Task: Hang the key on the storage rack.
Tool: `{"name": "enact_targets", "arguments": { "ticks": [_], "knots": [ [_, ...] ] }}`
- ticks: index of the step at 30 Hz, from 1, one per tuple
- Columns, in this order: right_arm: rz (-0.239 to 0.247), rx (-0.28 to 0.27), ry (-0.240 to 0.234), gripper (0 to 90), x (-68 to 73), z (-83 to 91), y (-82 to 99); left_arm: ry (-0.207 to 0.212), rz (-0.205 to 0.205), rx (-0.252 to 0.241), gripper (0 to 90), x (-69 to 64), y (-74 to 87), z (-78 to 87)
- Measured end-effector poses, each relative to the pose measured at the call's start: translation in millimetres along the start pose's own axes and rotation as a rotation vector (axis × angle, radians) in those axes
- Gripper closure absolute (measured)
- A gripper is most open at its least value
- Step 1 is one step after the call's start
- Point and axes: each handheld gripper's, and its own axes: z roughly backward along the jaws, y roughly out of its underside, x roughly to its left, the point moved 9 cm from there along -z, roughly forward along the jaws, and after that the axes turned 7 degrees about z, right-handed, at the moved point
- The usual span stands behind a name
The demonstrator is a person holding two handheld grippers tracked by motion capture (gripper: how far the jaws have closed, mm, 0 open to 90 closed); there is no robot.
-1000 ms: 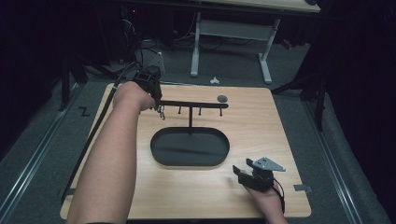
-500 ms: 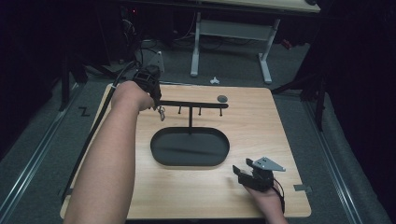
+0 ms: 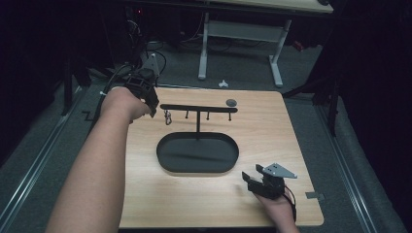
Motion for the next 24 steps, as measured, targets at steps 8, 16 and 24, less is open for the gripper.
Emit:
{"name": "enact_targets", "arguments": {
  "ticks": [8,16,24],
  "knots": [
    [0.003,0.0,-0.003,33.9,1.0,-0.2,-0.1,0.007,0.021,0.023,64.8,11.3,18.9,-8.4],
    [0.004,0.001,0.0,33.9,1.2,0.5,-0.4,-0.018,0.006,0.049,63.1,15.1,44.3,-41.9],
    [0.004,0.001,0.002,33.8,1.3,0.9,-0.1,-0.02,0.004,0.02,62.1,27.9,63.0,-73.2]
  ]
}}
